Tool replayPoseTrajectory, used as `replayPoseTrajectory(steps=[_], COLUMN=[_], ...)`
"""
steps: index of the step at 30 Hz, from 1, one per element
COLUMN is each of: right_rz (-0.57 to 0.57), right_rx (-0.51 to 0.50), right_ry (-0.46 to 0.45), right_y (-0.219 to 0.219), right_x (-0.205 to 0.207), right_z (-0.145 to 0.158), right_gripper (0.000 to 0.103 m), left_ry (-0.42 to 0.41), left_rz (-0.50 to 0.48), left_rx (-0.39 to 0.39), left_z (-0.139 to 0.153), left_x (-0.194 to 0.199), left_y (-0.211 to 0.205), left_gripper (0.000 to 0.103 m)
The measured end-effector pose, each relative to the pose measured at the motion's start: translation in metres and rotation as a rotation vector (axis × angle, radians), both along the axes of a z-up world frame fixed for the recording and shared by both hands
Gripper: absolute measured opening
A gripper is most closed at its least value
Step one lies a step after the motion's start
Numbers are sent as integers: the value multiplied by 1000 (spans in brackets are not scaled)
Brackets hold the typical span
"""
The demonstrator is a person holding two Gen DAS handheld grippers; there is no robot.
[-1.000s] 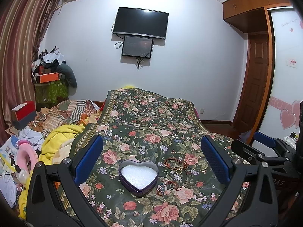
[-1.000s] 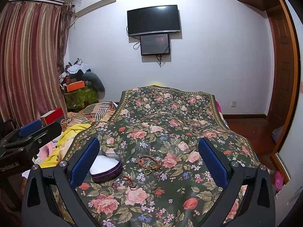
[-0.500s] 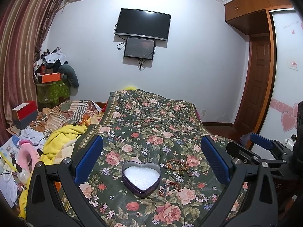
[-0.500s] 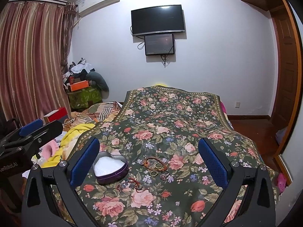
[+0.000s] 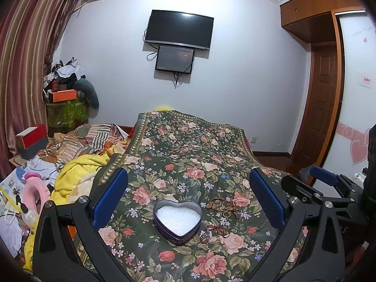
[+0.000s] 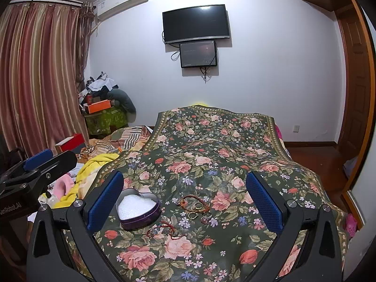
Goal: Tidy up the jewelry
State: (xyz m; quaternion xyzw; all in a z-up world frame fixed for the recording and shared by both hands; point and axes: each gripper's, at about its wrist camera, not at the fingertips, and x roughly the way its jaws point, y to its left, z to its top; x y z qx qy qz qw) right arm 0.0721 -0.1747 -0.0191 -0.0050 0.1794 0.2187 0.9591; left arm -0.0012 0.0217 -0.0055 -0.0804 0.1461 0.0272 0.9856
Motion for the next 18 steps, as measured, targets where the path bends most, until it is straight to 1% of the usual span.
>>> replayPoseTrajectory(steps=[18], right_rz=[1], right_rx=[0], right_ry=[0], right_y=[-1], right_x=[1], right_z=[0], right_gripper=[103], left_ry=[1], left_rz=[0], left_rx=[-1], left_z=[0], left_x=[0], left_y=[-1], left_gripper=[103])
